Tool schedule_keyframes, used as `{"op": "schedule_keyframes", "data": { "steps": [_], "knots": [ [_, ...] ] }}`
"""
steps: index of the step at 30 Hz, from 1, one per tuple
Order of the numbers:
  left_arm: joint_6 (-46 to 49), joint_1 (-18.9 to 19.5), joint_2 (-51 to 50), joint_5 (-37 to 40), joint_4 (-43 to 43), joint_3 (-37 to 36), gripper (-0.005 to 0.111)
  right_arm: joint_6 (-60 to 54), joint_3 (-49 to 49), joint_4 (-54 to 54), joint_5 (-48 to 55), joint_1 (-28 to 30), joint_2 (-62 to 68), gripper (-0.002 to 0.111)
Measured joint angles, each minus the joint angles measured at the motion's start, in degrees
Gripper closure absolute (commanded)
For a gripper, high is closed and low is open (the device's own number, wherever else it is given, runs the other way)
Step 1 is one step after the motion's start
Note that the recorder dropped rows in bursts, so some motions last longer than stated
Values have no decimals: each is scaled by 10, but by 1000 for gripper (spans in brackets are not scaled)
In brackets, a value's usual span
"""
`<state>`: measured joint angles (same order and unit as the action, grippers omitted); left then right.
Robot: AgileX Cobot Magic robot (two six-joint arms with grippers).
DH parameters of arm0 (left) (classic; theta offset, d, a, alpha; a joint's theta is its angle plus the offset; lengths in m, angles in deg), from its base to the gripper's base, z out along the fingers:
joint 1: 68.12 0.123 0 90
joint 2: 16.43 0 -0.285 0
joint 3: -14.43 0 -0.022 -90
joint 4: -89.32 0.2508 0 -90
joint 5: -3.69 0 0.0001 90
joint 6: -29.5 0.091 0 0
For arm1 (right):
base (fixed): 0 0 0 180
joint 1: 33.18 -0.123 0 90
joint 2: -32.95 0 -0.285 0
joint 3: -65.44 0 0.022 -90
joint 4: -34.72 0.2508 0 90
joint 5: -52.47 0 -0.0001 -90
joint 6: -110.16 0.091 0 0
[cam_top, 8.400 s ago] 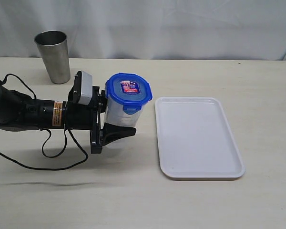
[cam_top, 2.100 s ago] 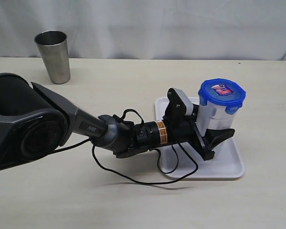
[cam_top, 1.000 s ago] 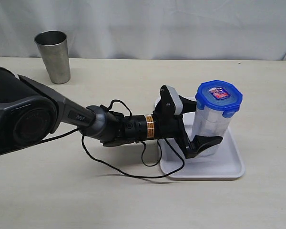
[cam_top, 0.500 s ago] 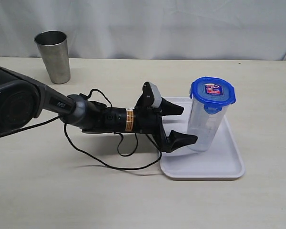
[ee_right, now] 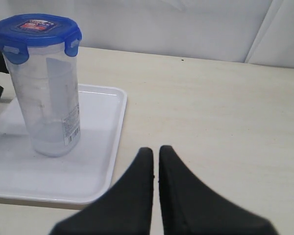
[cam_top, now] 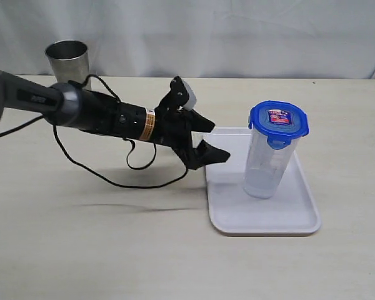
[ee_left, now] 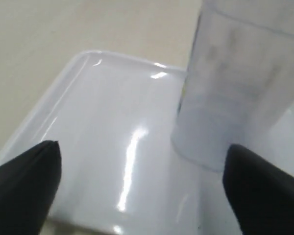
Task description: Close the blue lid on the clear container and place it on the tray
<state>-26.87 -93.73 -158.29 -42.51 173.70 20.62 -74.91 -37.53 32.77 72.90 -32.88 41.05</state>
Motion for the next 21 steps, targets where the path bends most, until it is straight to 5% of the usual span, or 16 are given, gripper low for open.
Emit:
{"op": "schedule_keyframes", "data": {
  "steps": [8, 17, 21],
  "knots": [
    [-235, 38, 71, 20, 147, 0, 107, 0, 0, 0, 0, 0, 0, 104],
    [-335, 50, 129, -16, 156, 0, 107, 0, 0, 0, 0, 0, 0, 104],
    [-344, 50, 170, 34, 157, -9, 107, 0, 0, 0, 0, 0, 0, 104]
  ]
}}
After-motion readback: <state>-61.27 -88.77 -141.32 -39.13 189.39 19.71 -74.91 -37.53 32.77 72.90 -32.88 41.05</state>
